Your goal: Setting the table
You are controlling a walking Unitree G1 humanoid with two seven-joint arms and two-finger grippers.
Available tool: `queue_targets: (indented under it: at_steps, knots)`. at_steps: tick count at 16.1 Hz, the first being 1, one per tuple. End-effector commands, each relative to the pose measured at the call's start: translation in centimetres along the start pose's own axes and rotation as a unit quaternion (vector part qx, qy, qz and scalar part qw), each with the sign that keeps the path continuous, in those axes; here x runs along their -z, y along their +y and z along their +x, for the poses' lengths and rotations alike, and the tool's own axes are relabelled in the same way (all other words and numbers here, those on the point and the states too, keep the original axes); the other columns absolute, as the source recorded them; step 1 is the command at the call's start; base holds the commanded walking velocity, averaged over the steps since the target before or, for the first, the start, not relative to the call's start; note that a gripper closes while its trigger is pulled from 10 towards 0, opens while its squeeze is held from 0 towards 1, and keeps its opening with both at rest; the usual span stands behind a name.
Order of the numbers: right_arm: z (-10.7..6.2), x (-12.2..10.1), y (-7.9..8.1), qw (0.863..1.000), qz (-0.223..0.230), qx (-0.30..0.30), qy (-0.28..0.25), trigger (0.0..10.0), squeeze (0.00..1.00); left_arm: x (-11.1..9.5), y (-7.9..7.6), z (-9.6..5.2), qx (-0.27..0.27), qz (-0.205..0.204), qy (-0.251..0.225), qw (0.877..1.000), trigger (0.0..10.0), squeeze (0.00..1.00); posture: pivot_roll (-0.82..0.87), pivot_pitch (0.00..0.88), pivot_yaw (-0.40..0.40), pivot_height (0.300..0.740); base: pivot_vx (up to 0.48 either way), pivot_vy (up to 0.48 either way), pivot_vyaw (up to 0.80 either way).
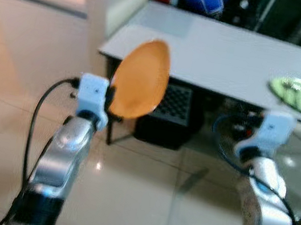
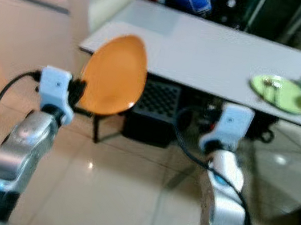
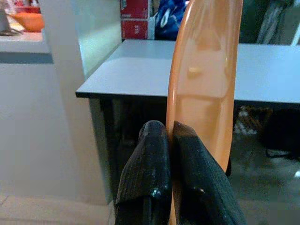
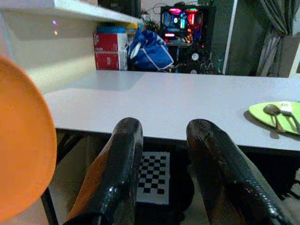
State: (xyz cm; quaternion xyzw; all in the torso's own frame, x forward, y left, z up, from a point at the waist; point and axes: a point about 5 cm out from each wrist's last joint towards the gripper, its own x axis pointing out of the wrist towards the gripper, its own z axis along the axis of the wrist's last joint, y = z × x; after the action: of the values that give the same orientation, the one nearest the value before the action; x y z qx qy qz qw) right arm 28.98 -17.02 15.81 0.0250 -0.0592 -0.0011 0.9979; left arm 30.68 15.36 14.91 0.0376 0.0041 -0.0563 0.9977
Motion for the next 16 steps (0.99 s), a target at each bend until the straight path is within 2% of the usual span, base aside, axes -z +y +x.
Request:
queue_targets:
  at_steps: [1,2,5,8,12,16]
  knots:
    - [0.1,-0.1,-0.8,1.0,0.002,0.015,0.0,10.0,0.0,-1.2,-0.3,0.2,0.001,0.002,-0.03,1.0,10.0,0.0,0.03,0.0,-0.016,0.74,0.0,-0.472,0.0]
    - [0.3,-0.1,-0.8,1.0,0.003,0.018,0.002,10.0,0.0,-1.5,-0.1,0.0,-0.002,-0.005,-0.032,0.999,10.0,0.0,0.04,0.0,-0.018,0.74,0.0,0.0,0.0]
    - [0.6,-0.6,-0.2,1.0,0.005,0.019,0.0,10.0,0.0,-2.6,0.8,-0.1,-0.042,0.038,-0.068,0.996,10.0,0.0,0.03,0.0,-0.018,0.74,0.0,0.0,0.0]
    - [0.8,-1.0,-0.2,1.0,-0.012,0.01,-0.002,10.0,0.0,-3.2,0.3,-0.5,-0.033,0.073,-0.1,0.992,10.0,0.0,0.05,0.0,-0.022,0.74,0.0,0.0,0.0]
    - [1.3,-1.6,1.0,1.0,-0.001,-0.005,-0.008,10.0,0.0,-3.7,0.5,-0.5,-0.032,0.068,-0.119,0.99,10.0,0.0,0.03,0.0,-0.015,0.74,0.0,0.0,0.0]
    - [1.3,-1.3,0.9,1.0,-0.001,0.002,-0.005,10.0,0.0,-3.9,1.0,-0.7,-0.028,0.065,-0.119,0.99,10.0,0.0,0.04,0.0,-0.011,0.74,0.264,0.0,0.0]
